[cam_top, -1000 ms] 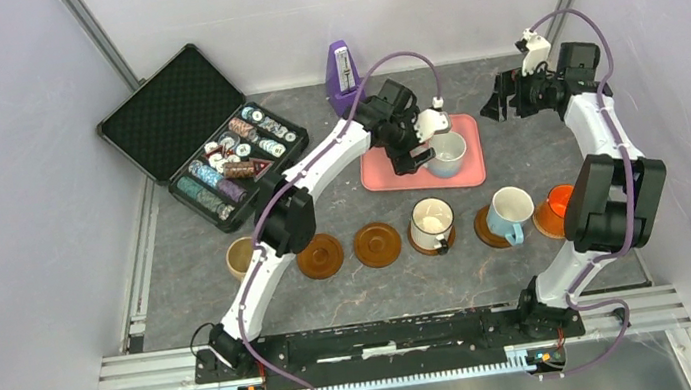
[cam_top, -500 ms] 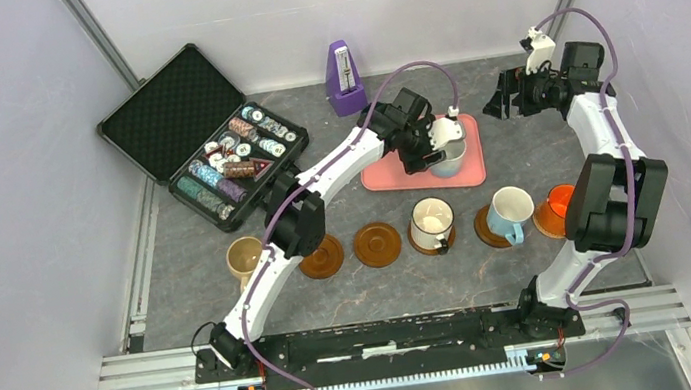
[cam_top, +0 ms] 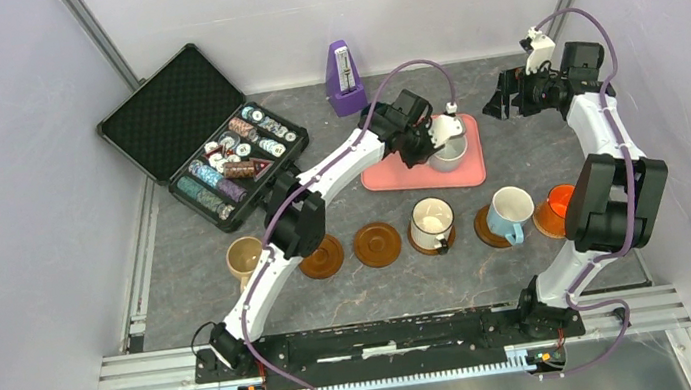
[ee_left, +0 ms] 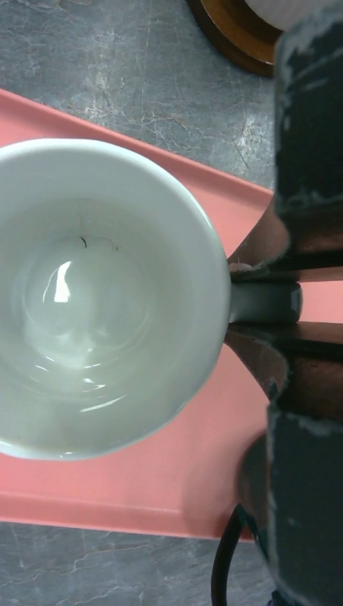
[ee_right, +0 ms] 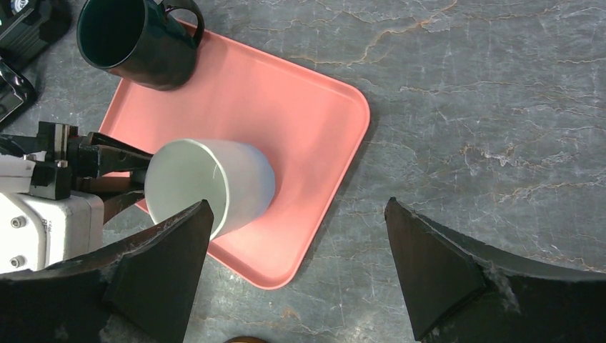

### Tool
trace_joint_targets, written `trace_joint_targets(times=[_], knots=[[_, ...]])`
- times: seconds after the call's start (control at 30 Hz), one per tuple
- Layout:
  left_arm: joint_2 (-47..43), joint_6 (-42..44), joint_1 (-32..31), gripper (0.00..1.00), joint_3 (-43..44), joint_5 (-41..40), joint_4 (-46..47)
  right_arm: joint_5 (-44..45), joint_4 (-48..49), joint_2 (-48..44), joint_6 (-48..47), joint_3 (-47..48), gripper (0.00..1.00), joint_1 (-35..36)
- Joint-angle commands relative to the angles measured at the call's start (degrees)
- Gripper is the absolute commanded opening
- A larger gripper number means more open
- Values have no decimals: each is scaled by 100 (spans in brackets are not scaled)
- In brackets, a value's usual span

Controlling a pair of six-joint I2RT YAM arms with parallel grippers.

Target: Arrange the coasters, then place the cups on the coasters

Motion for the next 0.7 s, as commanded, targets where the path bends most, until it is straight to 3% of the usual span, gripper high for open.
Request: trace_joint_targets(times=[0.0,0.07,0.3,0.53,0.67], knots=[[-576,-789,-8,9,-185,-575,278,-199,50,-72,25,100,98,-28],[-772,-1161,-8,2,-478,-980,455,-183,43,-68,16,116,98,-28],[-1649,-2379,1,2,-1758,-2624,1120,-188,8,-48,-20,120,98,-26],[-2484,-3199,1,2,-2619,-2448,1303,-226,-13,-5,16,196,98,-34],[-2842,-4011,10,2,-2796,-2934,1042,-220,-118,-48,-60,214,98,-29]])
